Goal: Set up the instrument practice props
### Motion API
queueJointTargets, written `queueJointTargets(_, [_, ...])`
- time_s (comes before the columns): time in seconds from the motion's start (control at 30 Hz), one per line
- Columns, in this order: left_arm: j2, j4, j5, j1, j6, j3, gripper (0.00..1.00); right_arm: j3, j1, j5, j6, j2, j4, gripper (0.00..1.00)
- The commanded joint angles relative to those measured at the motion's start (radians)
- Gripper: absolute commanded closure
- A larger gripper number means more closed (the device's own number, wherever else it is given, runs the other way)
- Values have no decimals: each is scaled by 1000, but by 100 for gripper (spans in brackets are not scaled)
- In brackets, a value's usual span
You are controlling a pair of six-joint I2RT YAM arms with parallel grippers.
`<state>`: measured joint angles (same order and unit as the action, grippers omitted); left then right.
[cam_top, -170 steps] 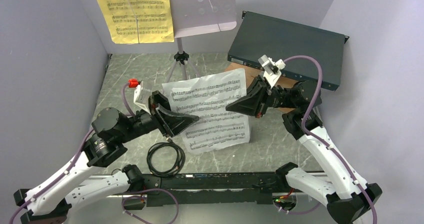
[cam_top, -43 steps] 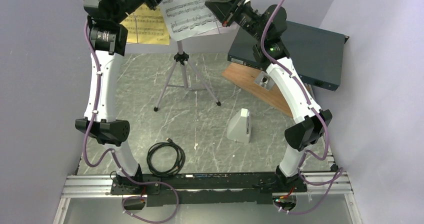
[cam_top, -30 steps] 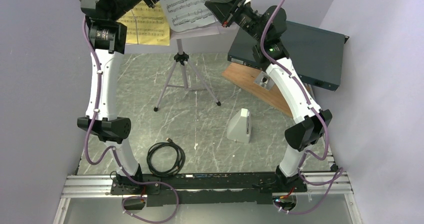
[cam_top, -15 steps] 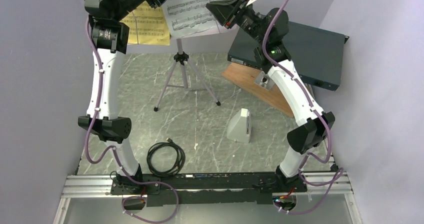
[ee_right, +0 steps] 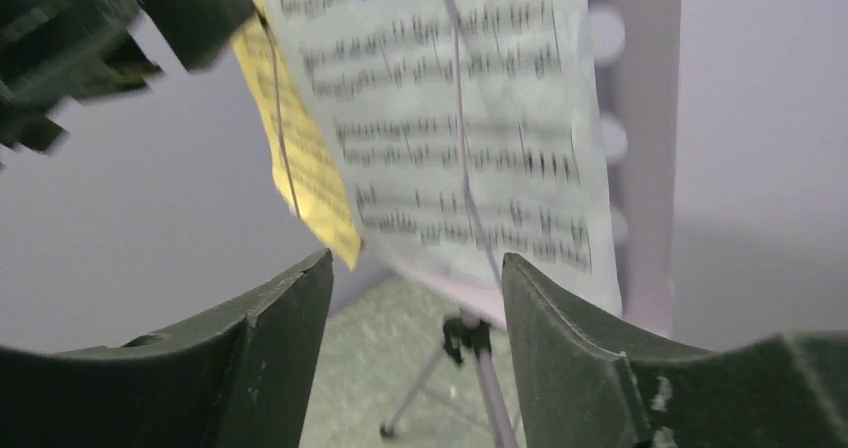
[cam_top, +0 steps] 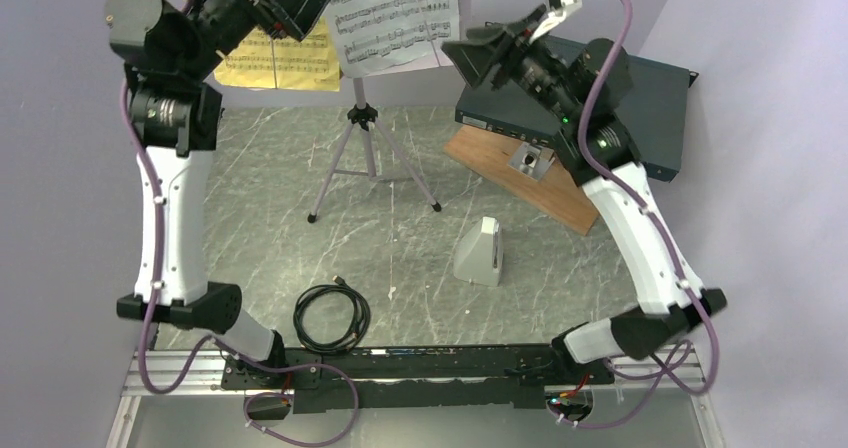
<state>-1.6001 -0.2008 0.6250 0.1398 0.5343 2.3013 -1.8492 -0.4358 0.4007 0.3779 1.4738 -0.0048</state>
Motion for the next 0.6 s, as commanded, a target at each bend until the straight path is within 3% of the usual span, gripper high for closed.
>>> queueJointTargets(0.0, [171,-116,-102,-8,23,-132,5,167,2,-52,-115,-172,-190,32])
queueJointTargets(0.17, [356,-168,-110,-8,66,-344,1,473,-1,-80,-137,-436,-233,18])
queueJointTargets(0.4, [610,-129,9,-8,138,-688,1,770,-7,121,-117,-682,-347,12])
queueJointTargets(0.57, [742,-96,122,-8,192,-954,0,954,-7,55,-211,-812,-394,3])
